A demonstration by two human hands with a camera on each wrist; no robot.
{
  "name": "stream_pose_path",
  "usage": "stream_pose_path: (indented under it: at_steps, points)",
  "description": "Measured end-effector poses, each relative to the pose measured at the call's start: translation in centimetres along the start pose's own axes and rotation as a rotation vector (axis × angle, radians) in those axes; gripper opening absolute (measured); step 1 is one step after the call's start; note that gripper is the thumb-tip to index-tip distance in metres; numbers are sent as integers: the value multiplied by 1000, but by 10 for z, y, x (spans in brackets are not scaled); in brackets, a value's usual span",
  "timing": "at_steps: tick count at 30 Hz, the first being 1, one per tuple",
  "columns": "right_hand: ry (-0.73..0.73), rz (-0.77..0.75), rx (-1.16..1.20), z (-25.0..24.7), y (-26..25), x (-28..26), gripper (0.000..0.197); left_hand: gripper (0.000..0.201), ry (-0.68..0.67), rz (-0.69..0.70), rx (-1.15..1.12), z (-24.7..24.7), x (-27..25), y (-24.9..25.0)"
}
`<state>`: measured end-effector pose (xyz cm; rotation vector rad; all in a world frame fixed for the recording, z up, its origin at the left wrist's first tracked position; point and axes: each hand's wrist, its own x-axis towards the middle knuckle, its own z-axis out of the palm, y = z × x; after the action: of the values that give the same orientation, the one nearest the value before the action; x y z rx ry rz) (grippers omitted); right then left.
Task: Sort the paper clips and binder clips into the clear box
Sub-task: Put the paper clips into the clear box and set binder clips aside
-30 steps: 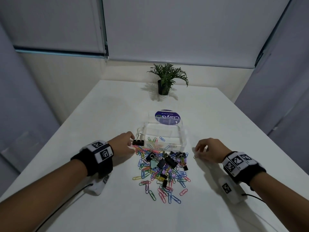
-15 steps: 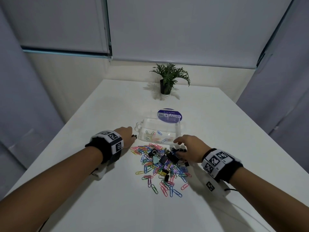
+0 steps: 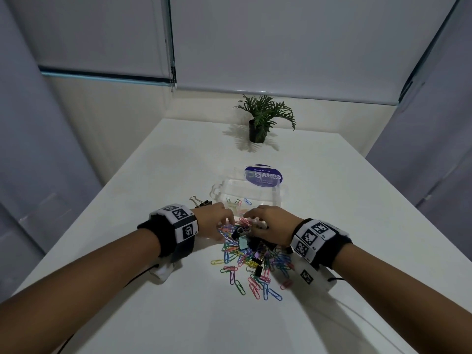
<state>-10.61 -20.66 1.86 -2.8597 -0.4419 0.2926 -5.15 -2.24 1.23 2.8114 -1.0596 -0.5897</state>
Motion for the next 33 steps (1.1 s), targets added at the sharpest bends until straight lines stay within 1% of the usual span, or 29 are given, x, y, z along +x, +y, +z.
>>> stream_pose_path:
  at_steps: [2,4,7,10,12,15,19,22,25,29,32,33]
  points:
    - [6,4,56,-4,-2,6,35,42,-1,1,-25,0,0,3]
    - [2,10,89,-6,-4,12,32,37,-9,2,-38,1,1,5]
    - [2,14,49,-5,-5,21,34,30,-20,11,-28,2,2,6]
    - [-81,3,-44,-1,-8,25,39,24,-7,14,-51,2,2,5]
    - [-104,-52,-59,1,-9,24,40,22,9,19,-87,0,2,2]
    - [-91,-100,-52,1,-5,21,36,19,85,19,-214,-3,5,-6]
    - [-72,-90,-41,0,1,13,27,9,210,23,-355,-17,12,-13]
    - [-78,-57,-5,-2,4,8,25,11,350,25,-406,-29,21,-13]
    - [-117,-23,12,-4,4,7,24,16,475,-22,-447,-33,32,-10]
    - [-187,-6,19,-4,4,7,22,21,518,-82,-510,-34,50,-5]
    - [-176,1,25,-6,4,7,22,24,509,-110,-538,-34,60,-3]
    - [-162,6,30,-6,5,7,21,25,508,-116,-596,-34,62,-3]
